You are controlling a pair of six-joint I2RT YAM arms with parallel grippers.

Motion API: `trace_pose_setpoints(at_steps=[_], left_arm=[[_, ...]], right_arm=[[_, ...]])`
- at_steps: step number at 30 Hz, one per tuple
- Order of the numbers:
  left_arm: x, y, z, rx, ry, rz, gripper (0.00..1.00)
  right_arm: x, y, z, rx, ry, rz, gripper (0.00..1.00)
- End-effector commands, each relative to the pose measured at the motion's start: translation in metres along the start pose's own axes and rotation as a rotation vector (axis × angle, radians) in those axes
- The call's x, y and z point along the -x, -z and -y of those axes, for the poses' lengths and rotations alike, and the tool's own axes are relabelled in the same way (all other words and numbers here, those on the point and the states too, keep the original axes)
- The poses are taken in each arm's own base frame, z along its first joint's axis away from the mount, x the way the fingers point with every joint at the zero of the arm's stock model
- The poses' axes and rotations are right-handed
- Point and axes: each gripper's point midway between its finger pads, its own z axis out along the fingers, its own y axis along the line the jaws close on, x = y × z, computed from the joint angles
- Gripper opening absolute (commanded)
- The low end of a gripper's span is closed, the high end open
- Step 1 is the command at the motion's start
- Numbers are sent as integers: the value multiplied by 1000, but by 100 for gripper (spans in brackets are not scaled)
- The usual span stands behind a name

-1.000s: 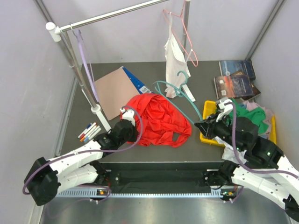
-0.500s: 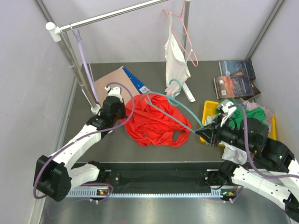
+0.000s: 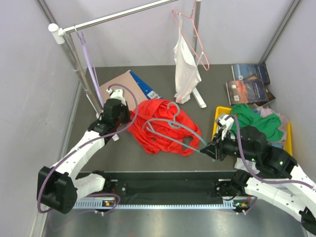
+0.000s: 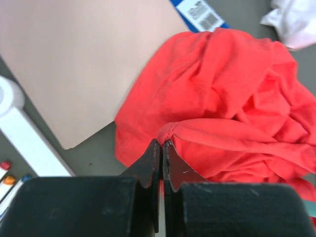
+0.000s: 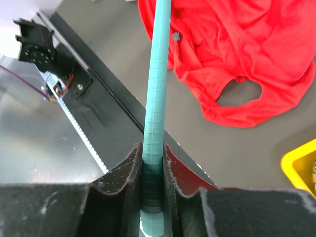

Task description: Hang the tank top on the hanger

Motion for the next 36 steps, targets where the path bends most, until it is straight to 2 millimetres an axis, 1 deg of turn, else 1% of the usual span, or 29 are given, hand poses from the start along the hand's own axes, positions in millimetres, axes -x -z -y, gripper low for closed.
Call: trace_pose_setpoints(at_steps=[1,5,6,8,13,14,15,17,18,19,20,21,22,23,24,25,29,30,31,32,35,36], left_arm=[[34,16,24,-123,13,90,0],[33,23,30,-157,4,77,0],[33,25,31,-161,4,76,0],[32,36,41,-225,-2,59,0],[37,54,48,-275,-17,62,0],[37,58,55,-314,-21,59,0],[38,60,57,-331,-20,59,0],[41,66,67,-384,-15,62,0],[42,67,69,-395,-15,65,0],[44,67,74,-419,-16,69,0],[48,69,78,-437,-10,76,0],[50,72,85,-478,-8,72,0],[56,74,90,-502,-6,88,0],[59,76,95,-521,5,92,0],[62,79,100,-552,9,93,0],[69,81,105,-571,12,107,0],[83,92,124,-665,42,116,0],[86,95,128,-687,45,122,0],[86,98,133,-719,47,116,0],[91,102,138,-745,61,130,0],[87,111,151,-826,67,105,0],[89,114,154,-847,61,116,0]], right_arm=[[20,-13,-14,79,15,93,0],[24,-20,-13,86,25,118,0],[28,-21,-14,90,29,134,0],[29,-25,-12,82,39,132,0],[31,-27,-8,63,67,140,0],[31,-27,-8,64,67,144,0],[34,-29,-9,70,68,156,0],[28,-36,-7,74,63,147,0],[32,-39,-9,82,63,166,0],[27,-43,-6,79,58,159,0],[28,-45,-6,84,55,167,0],[33,-47,-9,98,55,194,0],[28,-52,-8,104,46,185,0],[28,-54,-10,120,40,190,0],[33,-56,-15,144,41,218,0],[26,-62,-13,147,29,205,0],[21,-75,-10,155,20,222,0],[25,-77,-10,155,22,242,0],[21,-81,-8,151,19,236,0],[22,-82,-8,151,21,240,0],[25,-87,-6,146,20,260,0],[28,-87,-7,145,19,270,0]])
